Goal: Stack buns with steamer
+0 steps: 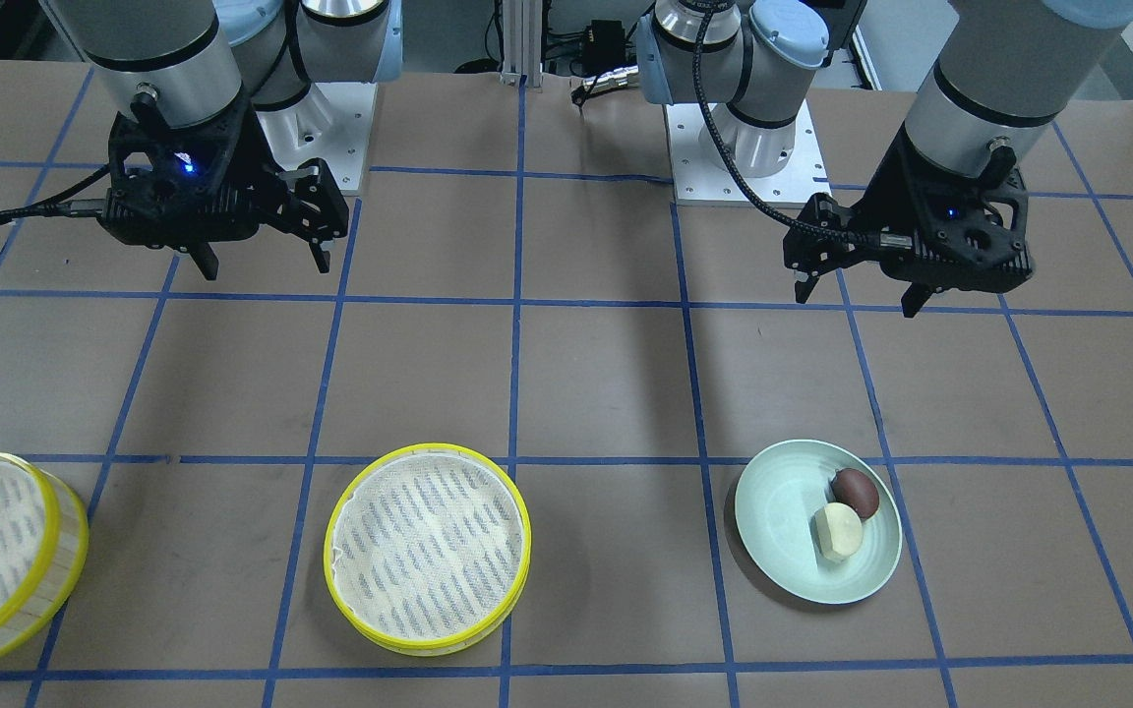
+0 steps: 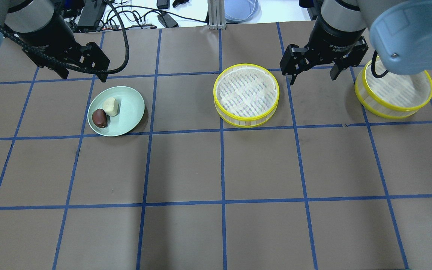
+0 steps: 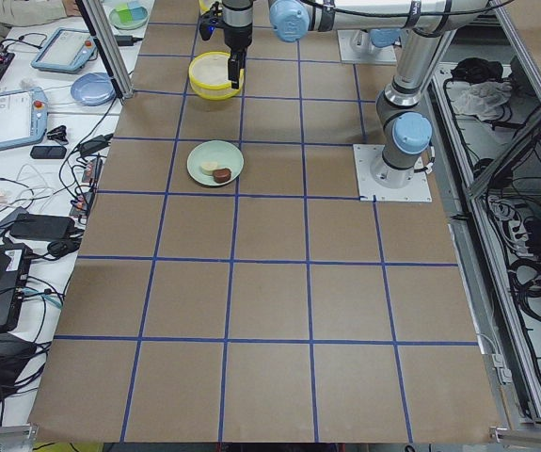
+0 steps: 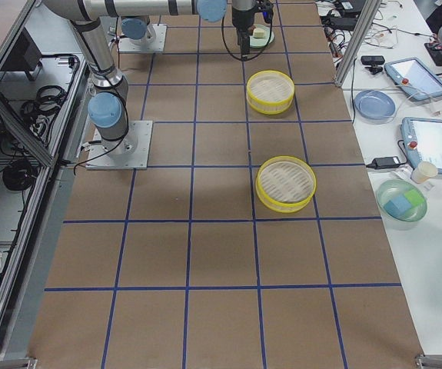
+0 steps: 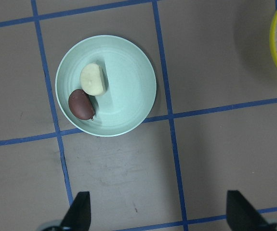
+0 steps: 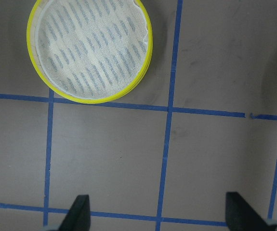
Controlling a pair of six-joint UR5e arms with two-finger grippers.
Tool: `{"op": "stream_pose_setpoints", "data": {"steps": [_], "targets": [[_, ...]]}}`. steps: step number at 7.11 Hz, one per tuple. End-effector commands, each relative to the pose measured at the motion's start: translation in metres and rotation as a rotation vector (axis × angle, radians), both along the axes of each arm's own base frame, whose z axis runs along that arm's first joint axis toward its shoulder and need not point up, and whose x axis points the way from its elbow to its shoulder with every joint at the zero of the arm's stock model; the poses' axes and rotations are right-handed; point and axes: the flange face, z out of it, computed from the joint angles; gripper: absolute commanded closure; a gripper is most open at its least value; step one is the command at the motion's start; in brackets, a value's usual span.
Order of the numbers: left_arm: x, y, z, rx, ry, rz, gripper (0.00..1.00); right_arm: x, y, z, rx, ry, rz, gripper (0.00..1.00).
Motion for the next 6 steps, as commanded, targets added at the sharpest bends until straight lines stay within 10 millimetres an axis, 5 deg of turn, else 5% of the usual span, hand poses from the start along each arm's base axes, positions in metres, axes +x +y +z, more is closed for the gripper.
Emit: {"op": "stream_pose_setpoints", "data": {"steps": [1, 6], "targets": [[0.0004, 0.0016, 0.0013, 0.002, -0.003, 0.0, 0.0, 0.0013, -0.0009, -0.0041, 0.012, -0.001, 0.01, 0.0], [0.0038, 0.0032, 0.0012, 0.01, -0.006, 0.006, 0.0, -0.0025, -0.0066, -0.0066, 0.006, 0.002, 0.009, 0.0]]}}
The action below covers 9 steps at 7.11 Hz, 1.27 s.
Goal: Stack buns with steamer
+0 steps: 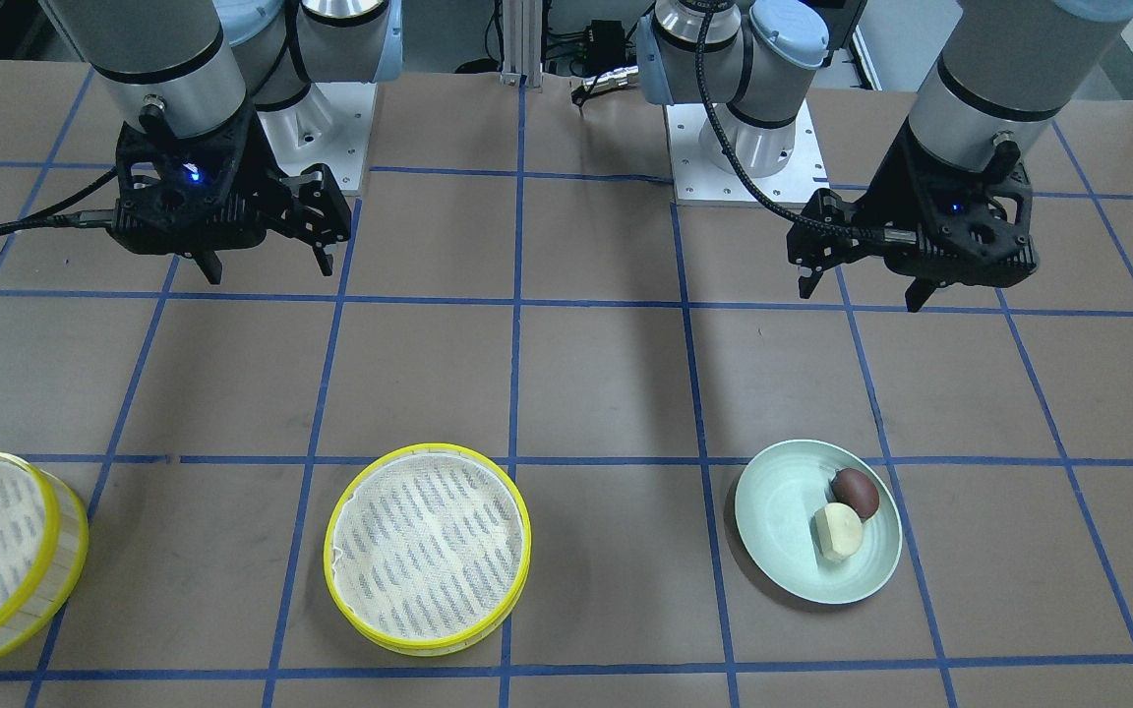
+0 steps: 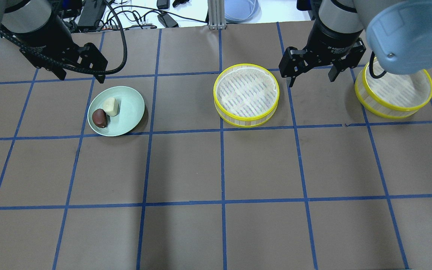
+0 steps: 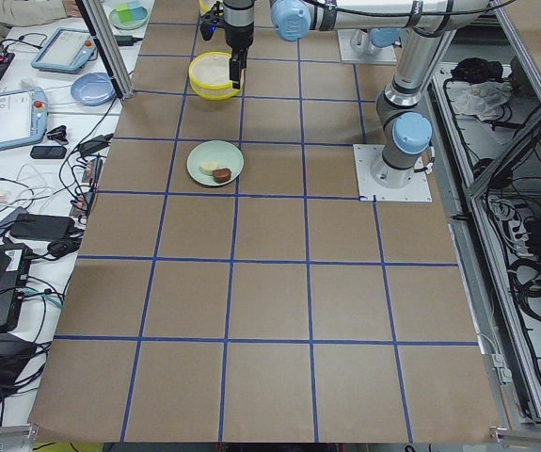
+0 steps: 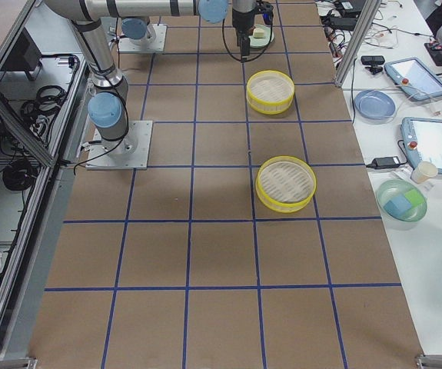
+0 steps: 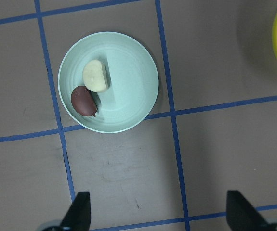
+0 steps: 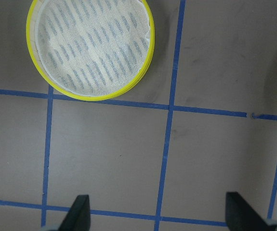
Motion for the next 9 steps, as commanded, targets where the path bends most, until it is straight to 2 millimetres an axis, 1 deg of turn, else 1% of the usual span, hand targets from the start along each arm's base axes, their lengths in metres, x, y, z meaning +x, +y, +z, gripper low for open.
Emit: {"op": "stream_pose_setpoints", "data": {"steps": [1, 2, 4, 5, 6, 7, 8, 9], "targets": [[0.001, 0.0, 0.0, 0.001, 0.0, 0.002, 0.0, -0.019, -0.01, -0.004, 0.001, 0.003, -0.011, 0.0], [0.001, 0.0, -0.001, 0.003, 0.0, 0.002, 0.0, -0.049, -0.019, -0.004, 0.002, 0.001, -0.049, 0.0], [0.001, -0.001, -0.002, 0.002, 0.002, 0.002, 0.0, -0.115, -0.034, -0.009, 0.004, 0.002, -0.104, 0.0], [0.001, -0.001, -0.002, 0.004, 0.002, 0.003, 0.0, -0.144, -0.045, -0.021, 0.015, 0.007, -0.092, 0.0], [0.001, -0.001, -0.002, 0.005, 0.002, 0.003, 0.0, -0.177, -0.064, -0.031, -0.034, 0.041, -0.1, 0.0], [0.001, -0.001, -0.002, 0.005, 0.004, 0.003, 0.0, -0.2, -0.065, -0.033, -0.036, 0.054, -0.135, 0.0], [0.001, 0.0, -0.001, 0.005, 0.004, 0.003, 0.0, -0.214, -0.071, -0.041, -0.031, 0.053, -0.155, 0.0], [0.001, 0.0, -0.001, 0.007, 0.002, 0.003, 0.0, -0.229, -0.081, -0.045, -0.073, 0.066, -0.176, 0.0]]}}
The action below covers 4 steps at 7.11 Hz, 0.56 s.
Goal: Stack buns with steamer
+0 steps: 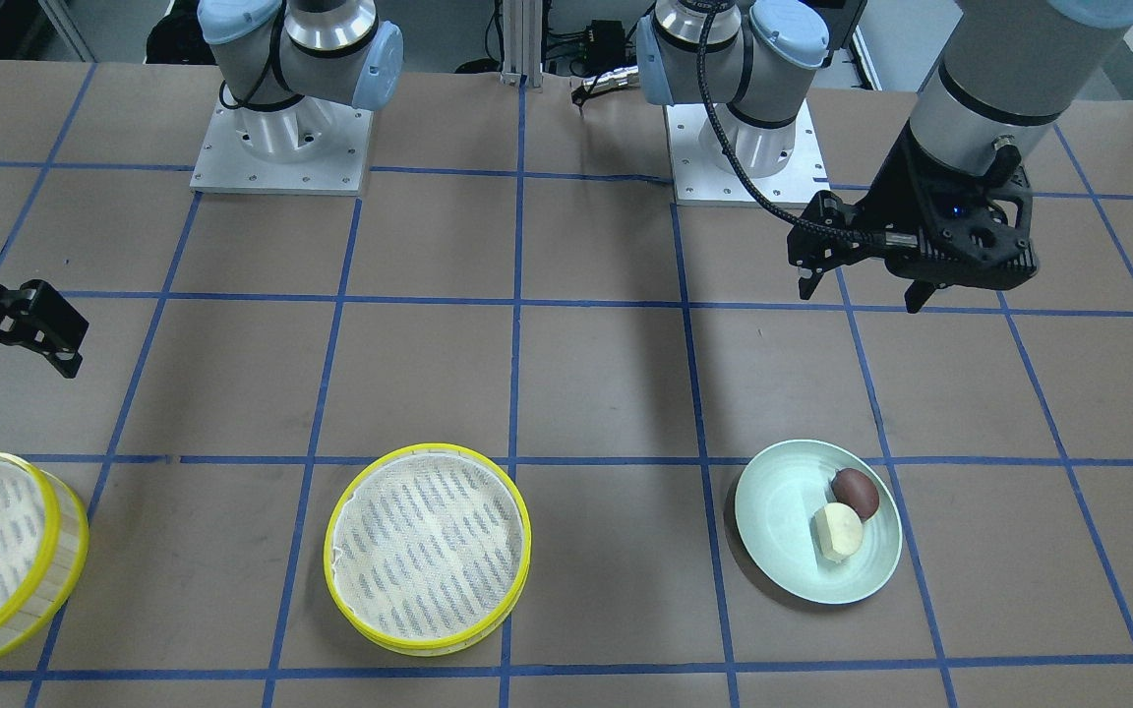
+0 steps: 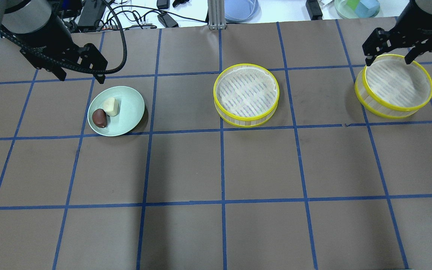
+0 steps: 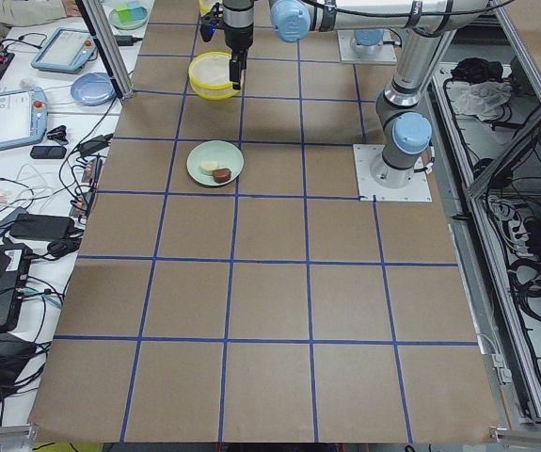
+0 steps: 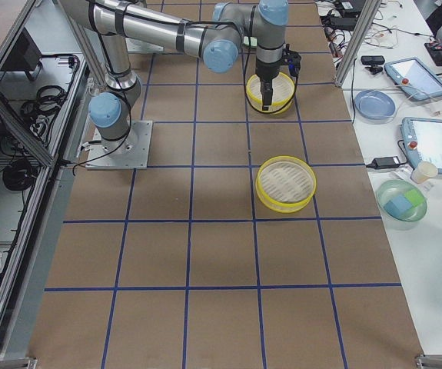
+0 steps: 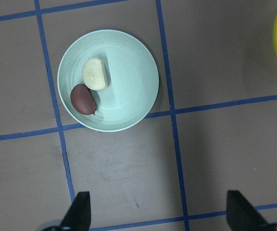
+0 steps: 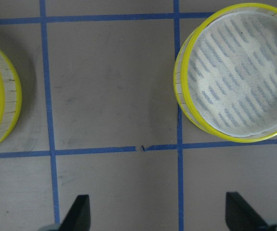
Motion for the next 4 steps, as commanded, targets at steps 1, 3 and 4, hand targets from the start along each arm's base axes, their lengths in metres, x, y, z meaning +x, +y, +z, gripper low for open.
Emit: {"op": "stream_pose_setpoints", "data": {"steps": [1, 3, 4], "targets": [[0.0, 0.001, 0.0, 0.003, -0.002, 0.0, 0.0, -0.038, -0.016, -0.014, -0.045, 0.02, -0.038, 0.0], [0.0, 0.001, 0.0, 0.003, -0.002, 0.0, 0.0, -0.076, -0.027, -0.038, -0.045, 0.013, -0.044, 0.0], [0.0, 0.001, 0.0, 0.003, -0.002, 0.0, 0.0, -0.098, -0.03, -0.048, -0.054, 0.015, -0.072, 0.0]]}}
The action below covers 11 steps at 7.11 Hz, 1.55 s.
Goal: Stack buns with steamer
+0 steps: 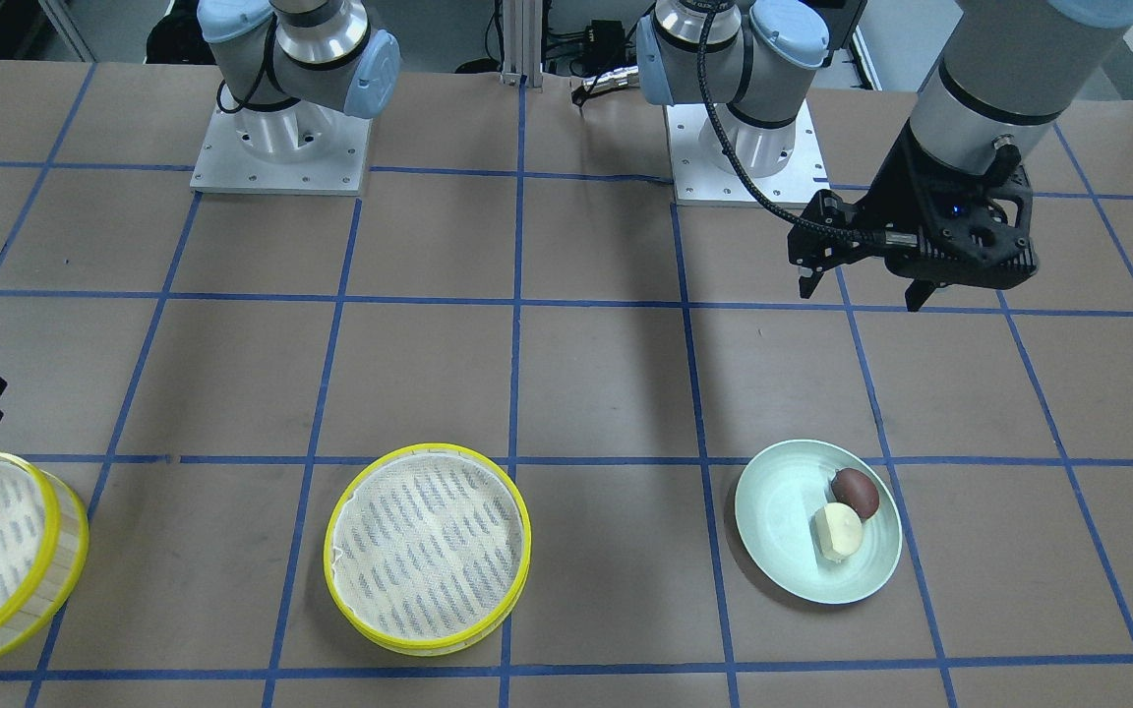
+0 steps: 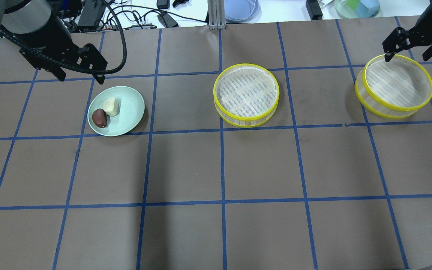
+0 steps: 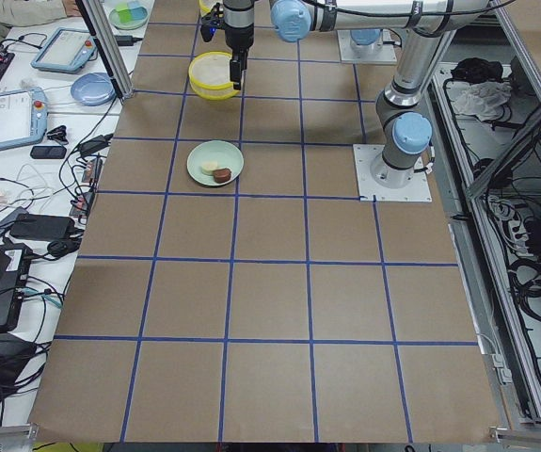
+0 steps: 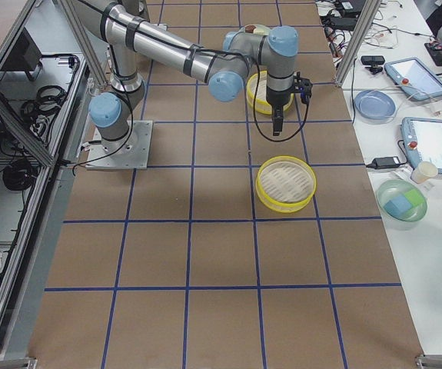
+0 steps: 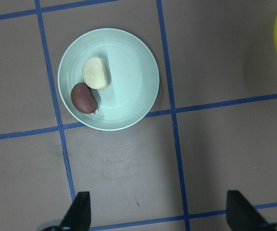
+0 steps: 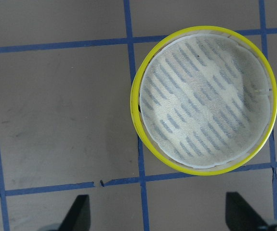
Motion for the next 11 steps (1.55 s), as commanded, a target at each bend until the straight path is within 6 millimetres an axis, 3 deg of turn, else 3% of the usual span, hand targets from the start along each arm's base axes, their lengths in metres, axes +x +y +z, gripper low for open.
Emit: {"op": "stream_pose_setpoints", "data": {"steps": [1, 2, 3, 4, 5, 6, 8, 9, 10, 11], "targets": [[0.0, 0.0, -0.001, 0.001, 0.002, 0.0, 0.0, -0.029, -0.005, -0.014, -0.012, 0.003, -0.027, 0.0], [0.005, -0.008, -0.009, 0.004, 0.002, 0.005, 0.0, -0.048, -0.011, -0.021, -0.045, 0.025, -0.016, 0.0], [0.018, -0.021, -0.035, 0.004, -0.018, 0.025, 0.0, -0.07, -0.017, -0.045, -0.034, 0.019, -0.033, 0.0], [0.038, -0.032, -0.068, -0.045, -0.019, 0.044, 0.0, -0.076, -0.019, -0.047, -0.051, 0.035, -0.025, 0.0], [0.05, -0.038, -0.092, -0.068, -0.025, -0.002, 0.0, -0.088, -0.029, -0.062, -0.079, 0.071, 0.066, 0.0], [0.052, -0.044, -0.105, -0.051, -0.029, -0.049, 0.0, -0.118, -0.029, -0.082, -0.096, 0.035, 0.06, 0.0], [0.076, -0.066, -0.14, -0.048, -0.035, -0.02, 0.0, -0.153, -0.027, -0.109, -0.111, -0.023, 0.16, 0.0], [0.081, -0.076, -0.17, -0.013, -0.028, -0.028, 0.0, -0.167, -0.034, -0.123, -0.096, -0.01, 0.259, 0.0], [0.093, -0.089, -0.199, -0.014, -0.029, -0.027, 0.0, -0.19, -0.027, -0.138, -0.077, -0.029, 0.247, 0.0], [0.103, -0.101, -0.226, -0.023, -0.019, -0.012, 0.0, -0.199, -0.024, -0.139, -0.069, -0.026, 0.235, 0.0]]}}
